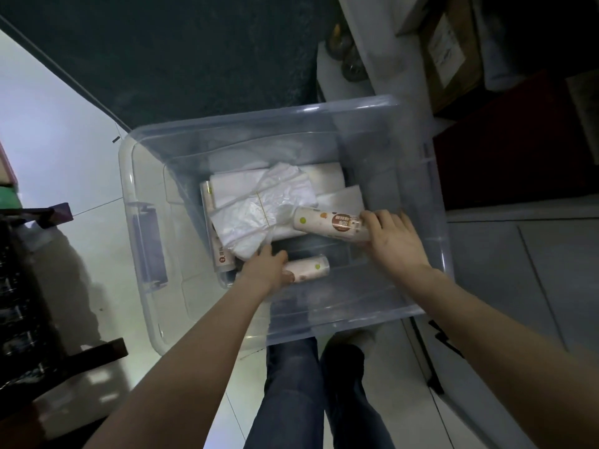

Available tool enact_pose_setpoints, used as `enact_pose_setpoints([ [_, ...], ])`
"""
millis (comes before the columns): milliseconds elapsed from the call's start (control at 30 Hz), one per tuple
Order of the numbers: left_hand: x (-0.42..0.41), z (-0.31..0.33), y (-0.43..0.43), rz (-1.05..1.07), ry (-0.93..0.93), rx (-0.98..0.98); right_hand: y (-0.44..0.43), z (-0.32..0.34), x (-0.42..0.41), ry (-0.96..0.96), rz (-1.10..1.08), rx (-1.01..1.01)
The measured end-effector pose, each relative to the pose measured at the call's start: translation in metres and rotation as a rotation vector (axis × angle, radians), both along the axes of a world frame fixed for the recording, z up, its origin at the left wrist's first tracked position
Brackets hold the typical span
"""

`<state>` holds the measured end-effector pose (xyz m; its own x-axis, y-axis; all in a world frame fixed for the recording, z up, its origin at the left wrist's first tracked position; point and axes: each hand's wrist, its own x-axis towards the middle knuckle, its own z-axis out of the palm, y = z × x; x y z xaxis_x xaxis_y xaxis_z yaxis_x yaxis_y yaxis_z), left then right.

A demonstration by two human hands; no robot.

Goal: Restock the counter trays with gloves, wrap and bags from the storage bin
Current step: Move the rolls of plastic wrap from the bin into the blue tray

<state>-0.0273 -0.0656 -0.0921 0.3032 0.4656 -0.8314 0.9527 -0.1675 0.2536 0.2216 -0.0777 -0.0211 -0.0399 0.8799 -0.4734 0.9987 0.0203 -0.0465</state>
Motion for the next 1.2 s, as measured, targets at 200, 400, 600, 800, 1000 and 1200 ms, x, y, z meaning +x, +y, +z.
enact_pose_setpoints([
  [200,-0.003,0.011,0.0,-0.105,0.053,-0.002,-0.009,0.014,0.004,0.021,-0.057,0.001],
  [400,-0.015,0.034,-0.005,-0.002,-0.075,-0.049,-0.018,0.038,0.005,0.046,-0.095,0.021],
  [600,-0.015,0.096,0.009,0.188,-0.216,0.184,-0.017,0.09,0.012,0.126,-0.21,0.169],
  [800,0.016,0.189,0.047,0.223,-0.476,0.377,-0.024,0.178,0.032,0.186,-0.311,0.426],
  [1000,0.049,0.281,0.06,0.013,-0.704,0.44,-0.058,0.277,0.066,0.202,-0.363,0.672],
  [1200,0.12,0.369,0.028,-0.245,-0.864,0.474,-0.128,0.364,0.109,0.135,-0.406,0.838],
])
